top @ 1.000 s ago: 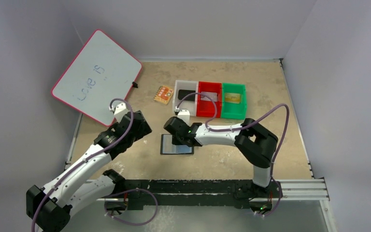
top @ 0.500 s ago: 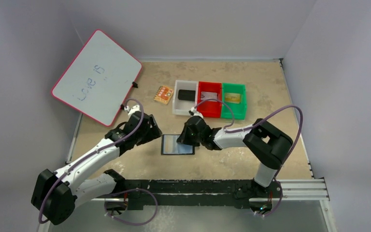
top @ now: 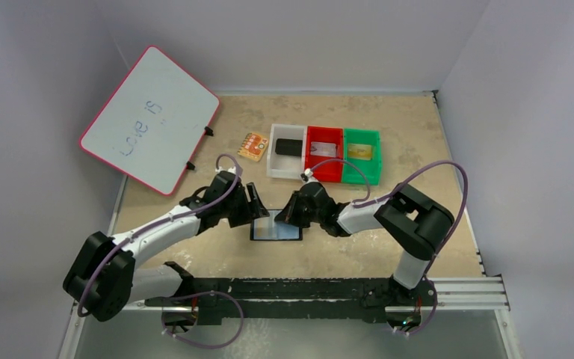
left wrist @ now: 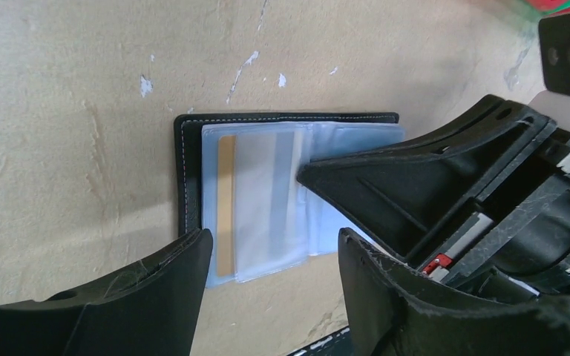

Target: Take the credit cards out of the card holder

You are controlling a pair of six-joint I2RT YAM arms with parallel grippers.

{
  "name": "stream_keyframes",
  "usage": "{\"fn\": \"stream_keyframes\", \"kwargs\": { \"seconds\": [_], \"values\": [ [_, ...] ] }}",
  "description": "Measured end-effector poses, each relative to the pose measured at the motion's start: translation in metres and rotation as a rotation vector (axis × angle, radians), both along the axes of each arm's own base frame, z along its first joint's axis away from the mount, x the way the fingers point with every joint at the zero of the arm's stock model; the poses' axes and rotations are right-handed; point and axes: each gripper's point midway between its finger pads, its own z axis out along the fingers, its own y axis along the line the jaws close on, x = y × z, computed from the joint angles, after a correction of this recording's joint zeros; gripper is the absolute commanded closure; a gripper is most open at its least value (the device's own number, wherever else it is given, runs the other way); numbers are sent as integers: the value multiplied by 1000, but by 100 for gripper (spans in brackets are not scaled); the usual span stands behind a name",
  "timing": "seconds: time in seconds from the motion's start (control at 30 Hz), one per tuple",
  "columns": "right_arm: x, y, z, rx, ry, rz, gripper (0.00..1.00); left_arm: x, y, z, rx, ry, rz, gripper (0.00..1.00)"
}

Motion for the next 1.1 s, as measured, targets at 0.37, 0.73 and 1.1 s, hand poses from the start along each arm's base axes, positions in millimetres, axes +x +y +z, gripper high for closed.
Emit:
{"fn": "stream_keyframes", "kwargs": {
  "seconds": [0.37,0.73,1.1],
  "values": [
    [1,-1,-1,25,22,-14,100,-6,-13,-13,-69,45,-28,39],
    [2,-1,-1,29,32,-20,100,-8,-17,-23,-67,74,-36,41],
    [4,0,1,17,19,-6,73,-14,-33,-27,-59,79,-86,43]
  ]
}}
